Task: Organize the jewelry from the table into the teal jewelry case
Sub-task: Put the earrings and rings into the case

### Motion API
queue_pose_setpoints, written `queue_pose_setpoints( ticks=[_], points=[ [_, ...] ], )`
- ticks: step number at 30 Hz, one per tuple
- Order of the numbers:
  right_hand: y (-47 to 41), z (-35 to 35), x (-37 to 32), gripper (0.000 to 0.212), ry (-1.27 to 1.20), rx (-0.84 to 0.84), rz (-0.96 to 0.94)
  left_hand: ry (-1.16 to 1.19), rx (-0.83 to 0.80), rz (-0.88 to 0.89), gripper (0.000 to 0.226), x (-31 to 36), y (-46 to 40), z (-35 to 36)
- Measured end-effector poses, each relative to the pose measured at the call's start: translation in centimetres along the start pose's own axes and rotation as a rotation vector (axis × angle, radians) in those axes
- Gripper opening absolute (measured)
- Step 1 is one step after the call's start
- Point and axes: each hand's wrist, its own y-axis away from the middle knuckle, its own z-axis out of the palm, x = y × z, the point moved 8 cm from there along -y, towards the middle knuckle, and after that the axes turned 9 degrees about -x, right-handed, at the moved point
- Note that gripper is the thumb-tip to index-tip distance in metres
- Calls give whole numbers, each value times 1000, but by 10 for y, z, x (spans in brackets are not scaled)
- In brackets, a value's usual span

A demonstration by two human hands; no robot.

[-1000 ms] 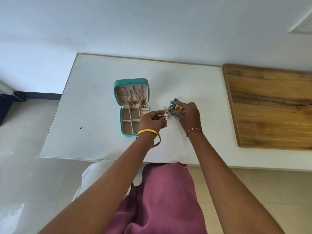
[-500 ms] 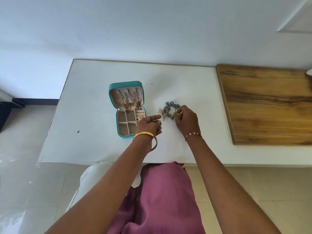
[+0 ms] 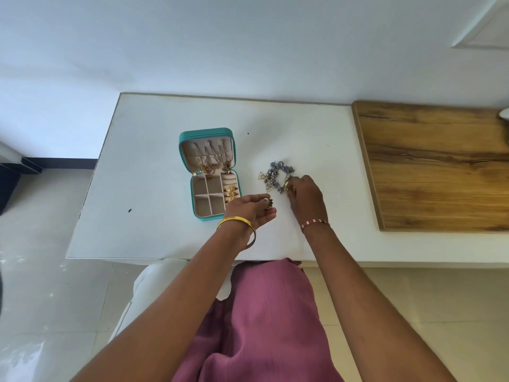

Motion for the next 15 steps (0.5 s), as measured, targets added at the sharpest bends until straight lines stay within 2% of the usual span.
queue_pose_setpoints(
  ticks=[4,10,13,15],
  points=[
    [1,0,8,14,-72,35,67,-20,-17,-12,15,-7,2,-4],
    [16,-8,18,14,-375,159,157,-12,-15,-11,11,-12,13,-12],
    [28,-15,17,12,-643,212,201,-42,-6,19,21,-9,22,-17],
    [36,-15,15,11,-872,172,240,-45,8,35,24,-8,30,-21]
  ],
)
